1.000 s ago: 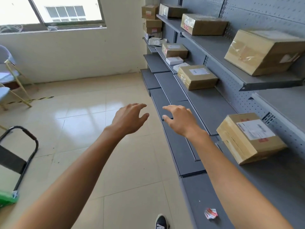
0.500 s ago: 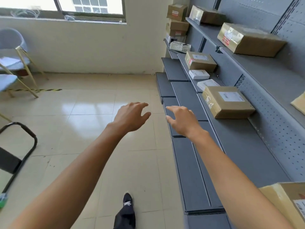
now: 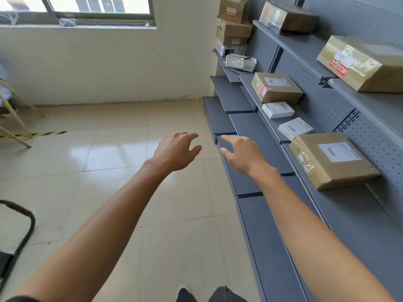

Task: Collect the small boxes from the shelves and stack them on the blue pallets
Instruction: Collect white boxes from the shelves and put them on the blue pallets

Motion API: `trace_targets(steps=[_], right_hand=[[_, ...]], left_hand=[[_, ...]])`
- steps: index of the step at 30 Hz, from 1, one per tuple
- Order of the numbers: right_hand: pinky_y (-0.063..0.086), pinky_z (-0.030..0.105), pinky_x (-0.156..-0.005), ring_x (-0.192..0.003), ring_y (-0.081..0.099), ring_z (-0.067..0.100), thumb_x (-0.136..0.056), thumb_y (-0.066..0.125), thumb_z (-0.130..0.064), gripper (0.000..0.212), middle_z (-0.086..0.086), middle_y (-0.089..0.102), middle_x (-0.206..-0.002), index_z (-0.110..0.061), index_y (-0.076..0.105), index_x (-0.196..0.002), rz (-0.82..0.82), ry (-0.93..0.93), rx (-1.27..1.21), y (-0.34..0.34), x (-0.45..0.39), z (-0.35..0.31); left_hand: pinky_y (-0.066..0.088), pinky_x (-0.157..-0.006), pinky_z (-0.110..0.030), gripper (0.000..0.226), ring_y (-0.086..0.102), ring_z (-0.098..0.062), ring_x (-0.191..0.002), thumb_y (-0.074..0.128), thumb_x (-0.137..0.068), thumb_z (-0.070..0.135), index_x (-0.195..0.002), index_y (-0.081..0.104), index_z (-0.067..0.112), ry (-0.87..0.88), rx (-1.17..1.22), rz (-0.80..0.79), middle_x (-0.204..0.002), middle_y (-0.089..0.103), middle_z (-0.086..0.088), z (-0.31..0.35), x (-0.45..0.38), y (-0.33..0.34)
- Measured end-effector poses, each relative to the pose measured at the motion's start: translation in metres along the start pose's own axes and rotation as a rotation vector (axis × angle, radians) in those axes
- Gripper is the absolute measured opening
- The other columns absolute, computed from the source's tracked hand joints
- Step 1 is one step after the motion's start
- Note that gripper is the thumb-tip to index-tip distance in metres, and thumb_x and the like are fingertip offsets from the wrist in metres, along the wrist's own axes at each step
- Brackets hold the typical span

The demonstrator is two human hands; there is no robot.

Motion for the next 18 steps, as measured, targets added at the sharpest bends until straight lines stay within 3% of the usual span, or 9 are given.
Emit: trace_targets(steps=[8,18], right_hand=[[0.039,0.044,-0.111,-0.137,0.045,0.023,-0.1,0.052,-0.036,0.048,-0.001,0.053,-0.147,-0.022,0.049,-0.146,0.046,0.131,-0.063,-0.006,-0.09,0.077],[0.043,0.043,-0.107,-0.135,0.046,0.025,-0.1,0.052,-0.034,0.047,0.001,0.052,-0.148,-0.022,0.049,-0.146,0.099,0.326,-0.127,-0.038,-0.198,0.227]], left_hand=[[0.048,-0.094,-0.04,0.049,0.053,-0.024,-0.129,0.048,-0.1,0.048,-0.145,0.049,0.027,0.109,-0.005,-0.03,-0.145,0.055,0.003,0.014,-0.135,0.02],[0.046,-0.102,-0.043,0.049,0.05,-0.024,-0.133,0.049,-0.1,0.048,-0.145,0.049,0.026,0.263,-0.02,-0.058,-0.145,0.056,0.001,0.092,-0.333,0.061]])
Point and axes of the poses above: each hand's wrist, its own x-axis away from the middle knuckle, its own y-axis out of the palm, z = x × y, the point moved 4 cm from there along -x, towards the middle knuckle
